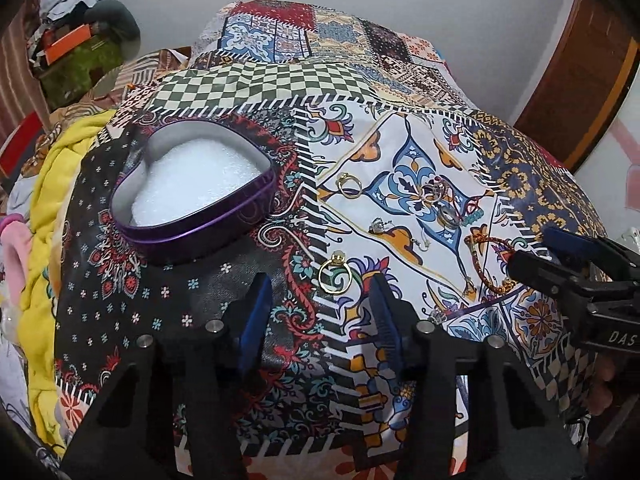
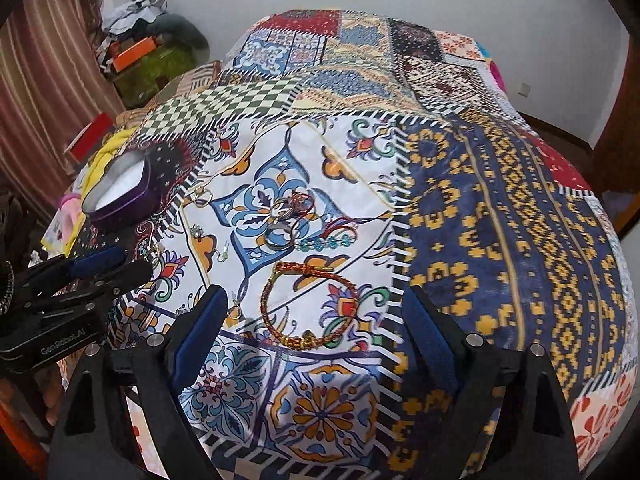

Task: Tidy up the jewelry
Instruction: 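Move both tools down toward the jewelry scattered on the quilt, then grasp the red cord necklace with the right tool while the left tool grasps a gold ring, then carry the gold ring into the heart tin and open the left tool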

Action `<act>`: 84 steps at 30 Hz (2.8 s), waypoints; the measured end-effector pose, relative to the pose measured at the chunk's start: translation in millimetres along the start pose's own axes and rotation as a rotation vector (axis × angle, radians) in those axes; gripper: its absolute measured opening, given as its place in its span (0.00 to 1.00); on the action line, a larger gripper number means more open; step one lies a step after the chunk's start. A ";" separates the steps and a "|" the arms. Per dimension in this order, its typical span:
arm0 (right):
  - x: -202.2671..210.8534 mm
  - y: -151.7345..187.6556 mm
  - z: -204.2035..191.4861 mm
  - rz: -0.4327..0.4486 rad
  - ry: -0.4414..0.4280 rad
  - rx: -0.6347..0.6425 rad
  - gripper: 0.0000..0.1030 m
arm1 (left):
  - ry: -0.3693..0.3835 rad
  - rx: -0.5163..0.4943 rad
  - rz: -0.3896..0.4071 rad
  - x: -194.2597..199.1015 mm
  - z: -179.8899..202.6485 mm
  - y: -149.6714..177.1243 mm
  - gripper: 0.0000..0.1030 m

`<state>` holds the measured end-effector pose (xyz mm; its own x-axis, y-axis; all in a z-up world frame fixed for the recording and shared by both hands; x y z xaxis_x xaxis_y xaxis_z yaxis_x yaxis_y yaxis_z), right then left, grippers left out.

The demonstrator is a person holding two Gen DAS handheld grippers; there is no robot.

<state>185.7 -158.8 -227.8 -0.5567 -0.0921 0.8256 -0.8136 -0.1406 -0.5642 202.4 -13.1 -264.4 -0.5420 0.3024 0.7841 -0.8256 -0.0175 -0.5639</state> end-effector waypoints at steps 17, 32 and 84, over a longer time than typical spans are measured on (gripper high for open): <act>-27.3 8.7 -15.4 -0.096 -0.030 0.026 0.44 | 0.072 0.001 0.000 -14.3 6.2 -2.9 0.26; -4.3 -5.7 -9.9 -0.049 -0.065 -0.056 0.06 | 0.065 0.031 0.052 13.9 -0.3 -9.4 0.17; -14.6 -99.8 -189.1 0.067 -0.287 0.327 0.06 | -0.033 0.110 0.210 59.8 -93.2 -55.2 0.17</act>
<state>243.3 43.0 -184.2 -0.4995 -0.3753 0.7808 -0.6559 -0.4250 -0.6238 230.2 94.7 -210.5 -0.7069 0.2501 0.6617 -0.7055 -0.1814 -0.6851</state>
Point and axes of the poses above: each gripper's, at about its wrist camera, not at the fingertips, and x roughly against the way its jaws point, z to its right, y to its underside, the point moved 8 cm from there along -x, roughly the way its jaws point, and after that the axes turned 8 degrees about y, right-handed, at the moved point
